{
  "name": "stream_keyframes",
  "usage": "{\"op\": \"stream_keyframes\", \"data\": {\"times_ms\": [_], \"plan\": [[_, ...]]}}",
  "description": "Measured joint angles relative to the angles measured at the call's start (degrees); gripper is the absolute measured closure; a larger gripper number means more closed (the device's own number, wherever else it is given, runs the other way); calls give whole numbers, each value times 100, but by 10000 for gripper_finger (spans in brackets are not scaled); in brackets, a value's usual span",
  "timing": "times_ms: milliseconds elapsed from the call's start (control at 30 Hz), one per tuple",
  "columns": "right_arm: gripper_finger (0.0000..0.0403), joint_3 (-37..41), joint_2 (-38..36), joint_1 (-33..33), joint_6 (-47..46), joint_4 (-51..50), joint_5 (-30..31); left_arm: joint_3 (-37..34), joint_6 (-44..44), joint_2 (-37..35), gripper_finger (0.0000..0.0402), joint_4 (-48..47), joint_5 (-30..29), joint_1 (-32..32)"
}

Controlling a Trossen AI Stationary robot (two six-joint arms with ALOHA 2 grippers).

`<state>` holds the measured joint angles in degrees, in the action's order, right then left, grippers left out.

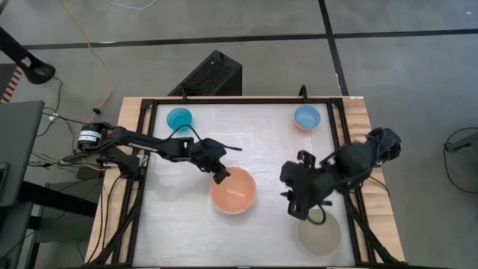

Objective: Nest bowls inside each other
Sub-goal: Move the stacked bowls to the center of the table, then stack the gray bowl on top of the orange bowl

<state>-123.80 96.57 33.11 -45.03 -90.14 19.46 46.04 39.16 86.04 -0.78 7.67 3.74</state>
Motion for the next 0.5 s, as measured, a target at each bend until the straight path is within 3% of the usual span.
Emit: {"op": "stream_keyframes", "data": {"times_ms": [267, 500], "plan": [[182, 1622, -303, 728, -1292, 364, -141, 0, -133, -1008, 165, -316, -58, 321], [182, 3387, -970, 1680, -3063, 2095, -124, -2, -207, -2192, 164, -880, -409, 473]]}}
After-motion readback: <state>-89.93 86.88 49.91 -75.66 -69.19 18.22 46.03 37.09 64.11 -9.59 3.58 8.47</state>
